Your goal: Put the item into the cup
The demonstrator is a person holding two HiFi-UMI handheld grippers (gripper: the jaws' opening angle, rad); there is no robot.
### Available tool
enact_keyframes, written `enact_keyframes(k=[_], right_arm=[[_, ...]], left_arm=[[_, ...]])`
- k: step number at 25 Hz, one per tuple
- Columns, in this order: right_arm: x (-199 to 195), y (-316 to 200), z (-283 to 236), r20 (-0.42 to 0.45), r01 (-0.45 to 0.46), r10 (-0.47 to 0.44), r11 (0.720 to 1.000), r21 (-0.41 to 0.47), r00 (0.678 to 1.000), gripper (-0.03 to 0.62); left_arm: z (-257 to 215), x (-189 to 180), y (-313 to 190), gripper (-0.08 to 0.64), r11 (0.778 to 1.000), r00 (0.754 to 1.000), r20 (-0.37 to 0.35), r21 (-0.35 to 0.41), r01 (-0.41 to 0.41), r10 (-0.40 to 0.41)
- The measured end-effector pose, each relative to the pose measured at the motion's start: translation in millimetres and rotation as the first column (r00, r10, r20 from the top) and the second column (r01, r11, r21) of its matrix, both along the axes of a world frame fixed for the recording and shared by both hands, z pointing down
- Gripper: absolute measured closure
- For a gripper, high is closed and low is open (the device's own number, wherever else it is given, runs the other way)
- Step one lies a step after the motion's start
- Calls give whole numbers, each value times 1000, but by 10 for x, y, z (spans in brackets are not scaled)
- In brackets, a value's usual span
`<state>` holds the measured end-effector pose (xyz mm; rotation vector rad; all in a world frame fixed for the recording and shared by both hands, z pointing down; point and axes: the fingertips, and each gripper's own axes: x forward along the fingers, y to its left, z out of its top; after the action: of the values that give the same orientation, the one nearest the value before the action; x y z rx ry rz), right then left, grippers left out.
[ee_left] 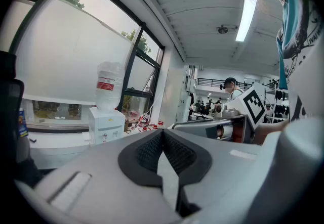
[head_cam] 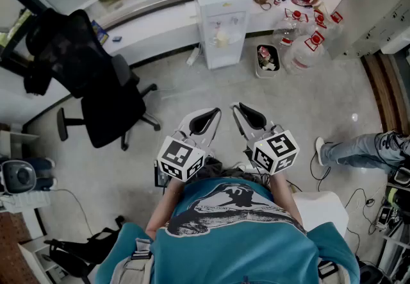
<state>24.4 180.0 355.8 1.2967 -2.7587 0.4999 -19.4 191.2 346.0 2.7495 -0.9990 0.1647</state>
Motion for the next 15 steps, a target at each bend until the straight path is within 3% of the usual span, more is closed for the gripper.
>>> enact_keyframes(k=[15], right_arm=[[-178, -173, 73, 5, 10, -10, 1000, -18, 1000, 552]], left_arm=[[71, -142, -161, 561, 1000, 1000, -2, -21, 0, 0]])
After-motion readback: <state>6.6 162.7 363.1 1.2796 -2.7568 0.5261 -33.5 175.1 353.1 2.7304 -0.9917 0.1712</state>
